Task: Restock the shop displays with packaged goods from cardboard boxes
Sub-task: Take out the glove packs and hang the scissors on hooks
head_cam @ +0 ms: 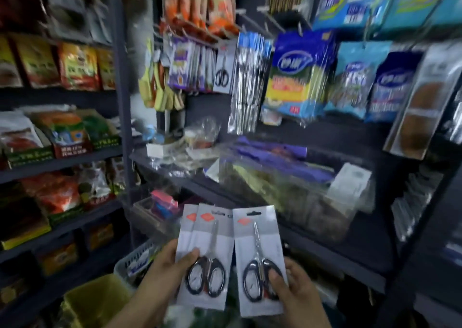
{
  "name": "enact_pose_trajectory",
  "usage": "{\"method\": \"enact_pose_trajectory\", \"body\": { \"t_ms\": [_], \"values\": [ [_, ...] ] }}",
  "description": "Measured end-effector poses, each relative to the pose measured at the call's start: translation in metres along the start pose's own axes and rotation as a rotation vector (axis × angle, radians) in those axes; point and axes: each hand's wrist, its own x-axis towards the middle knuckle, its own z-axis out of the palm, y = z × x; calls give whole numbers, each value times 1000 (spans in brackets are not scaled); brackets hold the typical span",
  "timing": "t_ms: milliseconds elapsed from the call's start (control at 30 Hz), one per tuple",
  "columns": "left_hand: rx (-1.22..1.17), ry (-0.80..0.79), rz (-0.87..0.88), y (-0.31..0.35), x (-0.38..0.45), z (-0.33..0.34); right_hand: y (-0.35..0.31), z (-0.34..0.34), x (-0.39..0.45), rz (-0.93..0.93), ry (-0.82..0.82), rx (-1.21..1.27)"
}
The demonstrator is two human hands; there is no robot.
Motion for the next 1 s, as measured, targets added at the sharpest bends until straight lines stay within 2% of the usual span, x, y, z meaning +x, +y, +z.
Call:
{"method": "enact_pose_trajectory", "body": {
  "t_ms": [267, 600, 800, 1000],
  "values": [
    [-105, -82, 181, 91, 21, 13, -85, 13, 38, -182, -65, 32],
    [-51, 54, 312, 138, 47, -8, -120, 41, 70, -258, -137, -121],
    [10, 105, 378, 169, 110, -43, -142, 81, 115, -339, -115, -191],
    [79, -18, 445, 212, 209, -88, -169, 165, 198, -455, -24, -233]
  ]
}}
